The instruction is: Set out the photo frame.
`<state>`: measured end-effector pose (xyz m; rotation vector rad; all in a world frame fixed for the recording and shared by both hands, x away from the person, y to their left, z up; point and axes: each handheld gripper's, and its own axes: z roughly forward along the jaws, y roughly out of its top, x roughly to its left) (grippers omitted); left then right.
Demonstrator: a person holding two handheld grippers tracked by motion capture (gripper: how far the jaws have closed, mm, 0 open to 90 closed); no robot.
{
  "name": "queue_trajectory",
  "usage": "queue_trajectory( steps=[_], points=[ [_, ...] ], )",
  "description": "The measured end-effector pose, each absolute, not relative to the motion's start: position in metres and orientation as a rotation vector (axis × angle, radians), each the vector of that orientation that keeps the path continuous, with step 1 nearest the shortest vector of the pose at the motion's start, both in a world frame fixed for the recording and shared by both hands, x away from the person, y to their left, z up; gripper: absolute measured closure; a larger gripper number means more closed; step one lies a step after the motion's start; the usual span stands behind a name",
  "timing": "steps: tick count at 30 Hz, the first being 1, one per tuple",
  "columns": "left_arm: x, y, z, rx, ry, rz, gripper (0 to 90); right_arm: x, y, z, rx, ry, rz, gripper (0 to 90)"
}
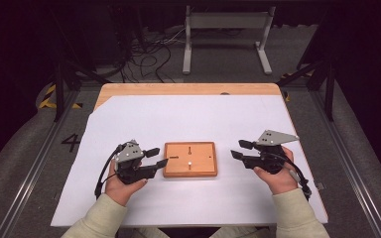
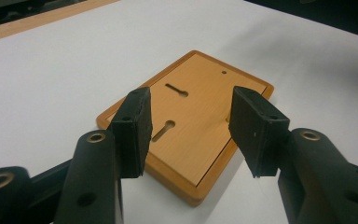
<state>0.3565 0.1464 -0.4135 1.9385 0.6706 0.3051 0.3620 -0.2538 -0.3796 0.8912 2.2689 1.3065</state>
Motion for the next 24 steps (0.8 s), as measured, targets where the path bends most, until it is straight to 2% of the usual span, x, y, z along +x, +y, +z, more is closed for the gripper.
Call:
queue_trajectory(
  steps=[11,24],
  points=[
    [0.361,0.118,-0.422,1.927,0.599,0.293,43.3,0.353,-0.274,-0.376,0.963,2.183,1.336,49.2],
    [0.365,0.095,-0.431,1.923,0.555,0.228,38.6,0.345,-0.289,-0.378,1.013,2.124,1.334,52.2]
  ],
)
